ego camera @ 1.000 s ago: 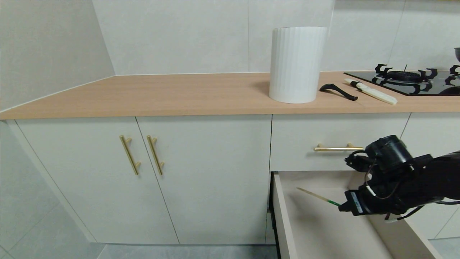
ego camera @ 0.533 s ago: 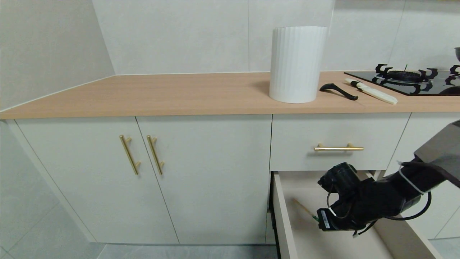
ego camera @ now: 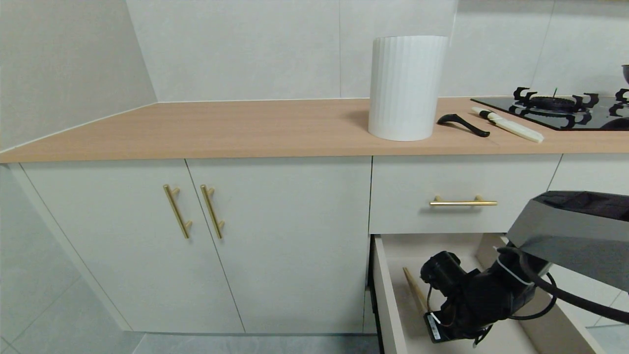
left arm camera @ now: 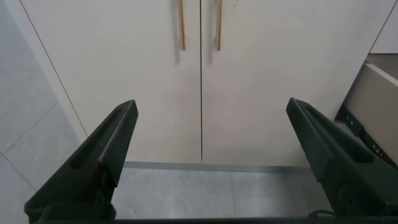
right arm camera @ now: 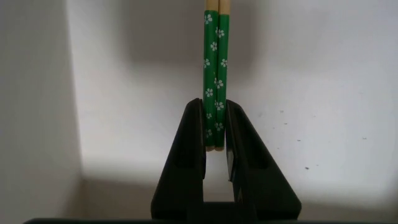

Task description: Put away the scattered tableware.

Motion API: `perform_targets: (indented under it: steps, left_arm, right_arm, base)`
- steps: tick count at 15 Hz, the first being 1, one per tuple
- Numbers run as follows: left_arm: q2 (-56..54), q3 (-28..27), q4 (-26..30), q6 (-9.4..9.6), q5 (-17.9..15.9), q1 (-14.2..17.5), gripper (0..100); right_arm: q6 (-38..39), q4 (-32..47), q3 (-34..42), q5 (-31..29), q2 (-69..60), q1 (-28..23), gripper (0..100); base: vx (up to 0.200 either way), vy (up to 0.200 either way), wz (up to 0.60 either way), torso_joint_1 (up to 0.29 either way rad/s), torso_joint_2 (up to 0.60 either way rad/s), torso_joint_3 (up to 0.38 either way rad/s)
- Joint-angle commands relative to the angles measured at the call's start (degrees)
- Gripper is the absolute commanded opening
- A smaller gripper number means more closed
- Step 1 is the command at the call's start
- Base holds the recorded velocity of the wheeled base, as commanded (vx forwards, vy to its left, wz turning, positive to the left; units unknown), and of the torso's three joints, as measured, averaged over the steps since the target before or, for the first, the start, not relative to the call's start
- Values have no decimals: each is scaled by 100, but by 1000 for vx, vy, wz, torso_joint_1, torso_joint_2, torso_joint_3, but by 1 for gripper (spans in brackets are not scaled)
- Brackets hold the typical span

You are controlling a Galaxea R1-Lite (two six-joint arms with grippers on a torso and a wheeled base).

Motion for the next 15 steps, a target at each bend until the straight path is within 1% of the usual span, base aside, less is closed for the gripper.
perform_targets:
  steps: [1, 7, 8, 15]
  left_arm:
    - [0, 0, -2, -2, 2, 0, 100]
    - [0, 0, -2, -2, 2, 0, 100]
    - [0, 0, -2, -2, 2, 0, 100]
    - [0, 0, -2, -2, 2, 0, 100]
  right_arm:
    - [54, -8, -5, -39, 160, 27, 0]
    - [63, -8, -23, -39, 160, 27, 0]
    - [63, -8, -23, -48, 160, 27, 100]
    - [63, -8, -23, -48, 169, 35, 100]
  base:
    - [0, 0, 0, 0, 0, 0]
    - [0, 0, 0, 0, 0, 0]
    - [0, 0, 0, 0, 0, 0]
    - [0, 0, 0, 0, 0, 0]
